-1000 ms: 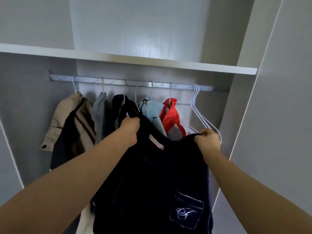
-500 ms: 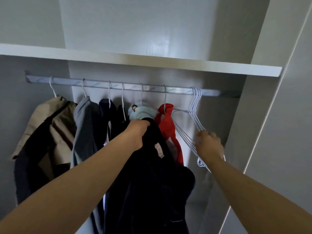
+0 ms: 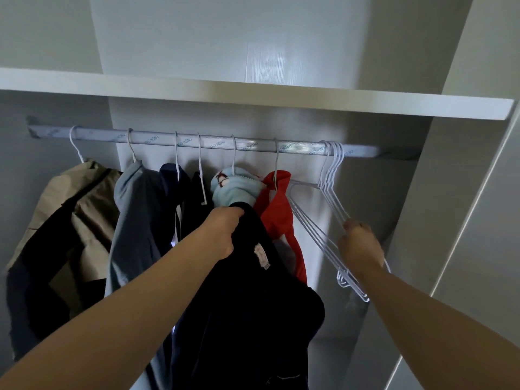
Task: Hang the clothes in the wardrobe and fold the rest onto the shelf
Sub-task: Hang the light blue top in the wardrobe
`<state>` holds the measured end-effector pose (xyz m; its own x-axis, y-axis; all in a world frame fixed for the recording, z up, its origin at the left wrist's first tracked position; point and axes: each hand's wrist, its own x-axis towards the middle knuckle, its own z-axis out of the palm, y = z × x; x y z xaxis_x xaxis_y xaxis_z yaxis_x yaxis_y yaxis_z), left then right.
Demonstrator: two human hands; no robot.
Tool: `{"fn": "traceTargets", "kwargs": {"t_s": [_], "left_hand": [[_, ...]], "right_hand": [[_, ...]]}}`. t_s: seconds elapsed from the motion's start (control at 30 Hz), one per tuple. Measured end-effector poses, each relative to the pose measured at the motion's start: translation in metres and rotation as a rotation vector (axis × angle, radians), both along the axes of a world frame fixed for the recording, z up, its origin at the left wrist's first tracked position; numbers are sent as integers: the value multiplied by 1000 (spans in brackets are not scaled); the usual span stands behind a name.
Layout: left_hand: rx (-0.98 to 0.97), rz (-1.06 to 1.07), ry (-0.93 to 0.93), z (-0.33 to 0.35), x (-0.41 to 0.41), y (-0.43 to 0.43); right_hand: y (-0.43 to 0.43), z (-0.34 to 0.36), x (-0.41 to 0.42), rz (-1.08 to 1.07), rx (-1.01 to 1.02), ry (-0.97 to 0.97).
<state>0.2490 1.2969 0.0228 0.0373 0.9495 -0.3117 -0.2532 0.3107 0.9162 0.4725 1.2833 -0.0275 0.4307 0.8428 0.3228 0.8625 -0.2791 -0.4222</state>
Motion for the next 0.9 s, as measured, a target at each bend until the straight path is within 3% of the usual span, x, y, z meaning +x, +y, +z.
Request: {"fn": "traceTargets", "kwargs": {"t_s": [0.4,0.9], "left_hand": [[12,19,-25,2,-7,-21],[20,-14,43,-9,-64,-90]], "right_hand": [[2,9,-22,17,335,523],[-96,-5,-77,-8,377,553]]}}
